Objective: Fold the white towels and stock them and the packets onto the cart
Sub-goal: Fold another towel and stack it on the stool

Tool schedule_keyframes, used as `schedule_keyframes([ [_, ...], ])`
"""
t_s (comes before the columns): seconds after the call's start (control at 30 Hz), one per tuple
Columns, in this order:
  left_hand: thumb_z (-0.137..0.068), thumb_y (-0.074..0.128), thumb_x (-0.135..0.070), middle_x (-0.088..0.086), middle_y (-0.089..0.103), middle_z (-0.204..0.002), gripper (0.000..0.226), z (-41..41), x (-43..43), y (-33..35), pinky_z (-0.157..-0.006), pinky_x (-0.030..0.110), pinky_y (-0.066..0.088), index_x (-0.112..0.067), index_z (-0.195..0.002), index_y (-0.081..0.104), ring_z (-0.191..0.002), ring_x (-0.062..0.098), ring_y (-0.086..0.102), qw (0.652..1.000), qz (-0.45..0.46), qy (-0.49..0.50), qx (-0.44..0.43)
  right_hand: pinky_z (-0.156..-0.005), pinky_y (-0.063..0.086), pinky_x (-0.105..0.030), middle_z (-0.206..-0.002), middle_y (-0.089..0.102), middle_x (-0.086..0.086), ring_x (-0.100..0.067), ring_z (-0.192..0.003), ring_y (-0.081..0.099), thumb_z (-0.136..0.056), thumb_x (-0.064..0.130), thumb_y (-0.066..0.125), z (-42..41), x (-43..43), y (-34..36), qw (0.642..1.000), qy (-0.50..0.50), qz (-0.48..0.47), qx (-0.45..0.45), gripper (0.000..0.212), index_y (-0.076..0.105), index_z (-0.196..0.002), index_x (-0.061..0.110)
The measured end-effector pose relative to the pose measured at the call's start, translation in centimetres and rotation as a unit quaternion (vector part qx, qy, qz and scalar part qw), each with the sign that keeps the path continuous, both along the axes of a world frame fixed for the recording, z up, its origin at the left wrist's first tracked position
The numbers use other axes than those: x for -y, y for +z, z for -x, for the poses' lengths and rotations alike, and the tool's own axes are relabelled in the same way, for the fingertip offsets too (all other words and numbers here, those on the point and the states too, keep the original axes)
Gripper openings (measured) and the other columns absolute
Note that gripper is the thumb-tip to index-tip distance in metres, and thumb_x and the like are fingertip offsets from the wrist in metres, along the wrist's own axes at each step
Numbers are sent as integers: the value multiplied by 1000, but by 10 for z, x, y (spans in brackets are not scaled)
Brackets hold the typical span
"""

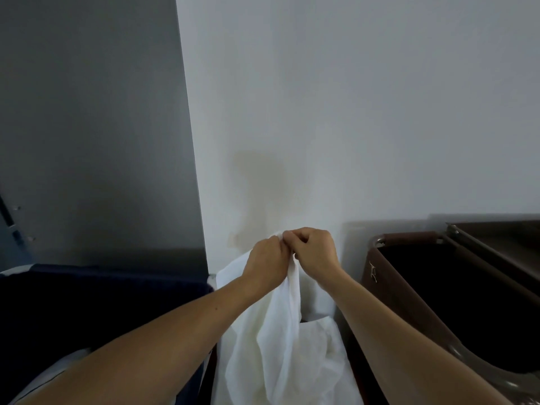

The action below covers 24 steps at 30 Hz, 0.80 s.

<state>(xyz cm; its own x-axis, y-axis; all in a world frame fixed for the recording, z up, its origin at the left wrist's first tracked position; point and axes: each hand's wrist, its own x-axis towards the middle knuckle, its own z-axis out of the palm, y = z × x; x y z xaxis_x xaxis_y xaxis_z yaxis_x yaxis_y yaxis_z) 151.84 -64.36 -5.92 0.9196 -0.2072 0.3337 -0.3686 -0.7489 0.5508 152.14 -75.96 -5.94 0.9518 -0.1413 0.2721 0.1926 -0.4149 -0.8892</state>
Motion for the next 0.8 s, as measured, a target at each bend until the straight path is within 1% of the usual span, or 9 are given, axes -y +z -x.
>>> schedule_keyframes([
  [0.13, -102, 35, -11, 11, 63, -82, 31, 3, 2, 1, -67, 33, 45, -8, -82, 59, -82, 31, 64, 999, 15, -27, -18, -78, 56, -27, -81, 75, 10, -7, -76, 68, -87, 35, 75, 0, 7, 6, 1000, 15, -7, -9, 16, 77, -85, 20],
  [0.23, -93, 39, -18, 7, 66, -96, 27, 3, 5, -5, -75, 45, 53, -7, -105, 61, -88, 28, 64, 994, 64, -79, -34, -81, 57, -25, -84, 75, 9, -6, -82, 71, -83, 34, 79, -1, 12, 7, 1000, 26, -13, -9, 13, 75, -85, 21],
  [0.3, -81, 42, -22, 1, 56, -105, 41, 5, 7, -9, -85, 46, 51, -8, -118, 53, -95, 24, 55, 992, 56, -107, -34, -81, 58, -27, -85, 76, 6, -9, -83, 72, -80, 34, 82, 0, 14, 5, 998, 29, -44, -20, 20, 75, -90, 18],
  [0.37, -77, 49, -20, -3, 42, -105, 50, 9, 8, -12, -84, 32, 44, -9, -125, 46, -99, 18, 44, 990, 53, -117, -53, -77, 57, -24, -86, 75, 5, -9, -82, 71, -79, 36, 83, -1, 14, 4, 998, 24, -57, -34, 26, 74, -93, 16],
  [0.43, -84, 57, -15, -1, 35, -118, 62, 12, 4, -14, -92, 22, 35, -11, -141, 33, -114, 19, 39, 990, 24, -124, -70, -74, 56, -23, -86, 73, 5, -10, -82, 70, -82, 35, 81, -1, 13, 5, 999, 16, -25, -42, 22, 72, -91, 18],
  [0.53, -89, 57, -25, 4, 35, -139, 78, 9, -9, -20, -99, 23, 37, -12, -155, 15, -127, 21, 41, 985, -46, -150, -76, -73, 55, -26, -82, 68, 8, -12, -80, 65, -88, 26, 71, 2, 18, 7, 997, -7, 70, -23, 7, 65, -85, 23],
  [0.6, -91, 56, -30, -2, 43, -138, 74, 7, -22, -18, -99, 26, 41, -17, -155, 22, -120, 15, 47, 986, -78, -145, -27, -67, 49, -22, -79, 64, 8, -11, -76, 60, -89, 21, 67, 2, 27, 5, 993, -15, 116, -4, 4, 65, -91, 23],
  [0.7, -91, 61, -32, -3, 50, -129, 56, -3, -43, -12, -98, 29, 42, -19, -143, 44, -116, 14, 46, 990, -36, -77, 116, -61, 43, -14, -78, 62, 4, -9, -69, 55, -89, 17, 68, 1, 42, 8, 992, -39, 115, 29, 16, 69, -106, 16],
  [0.8, -92, 63, -35, -6, 48, -138, 53, -12, -48, 2, -103, 26, 36, -24, -141, 45, -126, 13, 43, 990, -15, -102, 99, -55, 40, -8, -72, 59, 4, -6, -62, 51, -90, 11, 67, 2, 47, 26, 992, -19, 104, 67, 14, 69, -101, 18],
])
